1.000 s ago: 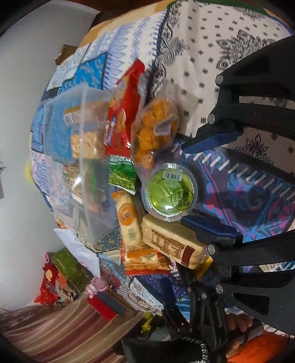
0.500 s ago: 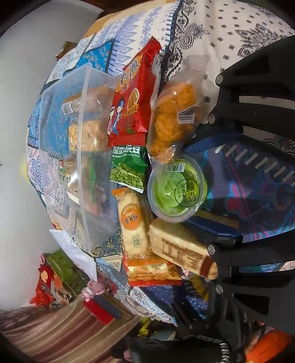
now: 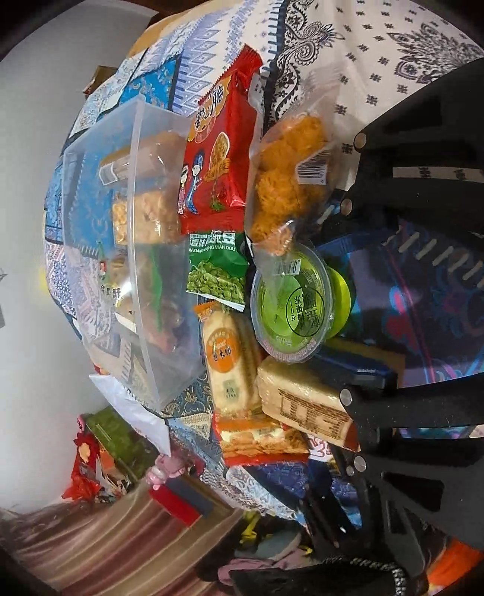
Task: Organize snacks
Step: 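Grasp the yellow chip bag with left tool while right grasps green jelly cup, then lower the chip bag and jelly cup into the clear box, open both tools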
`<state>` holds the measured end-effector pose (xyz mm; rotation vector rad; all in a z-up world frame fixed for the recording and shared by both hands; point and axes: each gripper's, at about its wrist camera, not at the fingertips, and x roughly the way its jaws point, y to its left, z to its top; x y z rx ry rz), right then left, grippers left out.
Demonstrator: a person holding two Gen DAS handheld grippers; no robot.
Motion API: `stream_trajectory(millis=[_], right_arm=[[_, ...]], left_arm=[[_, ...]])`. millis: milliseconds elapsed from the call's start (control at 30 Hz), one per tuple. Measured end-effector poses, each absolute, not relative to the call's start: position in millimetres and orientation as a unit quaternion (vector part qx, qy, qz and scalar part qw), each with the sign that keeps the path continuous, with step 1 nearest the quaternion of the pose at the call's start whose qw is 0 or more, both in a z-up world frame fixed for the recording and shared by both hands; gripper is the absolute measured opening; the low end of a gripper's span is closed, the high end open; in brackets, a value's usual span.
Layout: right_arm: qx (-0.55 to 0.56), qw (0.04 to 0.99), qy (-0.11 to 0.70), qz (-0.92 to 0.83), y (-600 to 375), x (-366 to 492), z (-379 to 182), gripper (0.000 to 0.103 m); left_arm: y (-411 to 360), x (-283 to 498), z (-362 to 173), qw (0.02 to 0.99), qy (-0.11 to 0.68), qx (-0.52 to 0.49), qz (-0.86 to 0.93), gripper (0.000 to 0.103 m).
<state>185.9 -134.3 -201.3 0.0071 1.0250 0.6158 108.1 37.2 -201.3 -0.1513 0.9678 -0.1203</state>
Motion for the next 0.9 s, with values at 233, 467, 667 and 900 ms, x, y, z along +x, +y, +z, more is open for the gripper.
stream_trajectory(millis=[233, 467, 667, 900], right_arm=[[0.0, 0.839, 0.458, 0.294, -139.6, 174.6, -180.3, 0.044], [-0.002, 0.857, 0.423, 0.295, -143.0, 165.3, -154.3, 0.044], [0.004, 0.872, 0.395, 0.29, -148.9, 164.4, -133.9, 0.044], [0.012, 0.884, 0.376, 0.277, -156.1, 175.1, -119.8, 0.044]], left_arm=[[45.8, 91.4, -178.1, 0.893, 0.441, -0.075, -0.047, 0.037], [51.7, 79.3, -145.5, 0.913, 0.401, -0.073, -0.035, 0.037], [49.8, 83.8, -116.6, 0.929, 0.363, -0.065, -0.037, 0.037], [42.9, 109.1, -94.4, 0.94, 0.332, -0.061, -0.043, 0.037]])
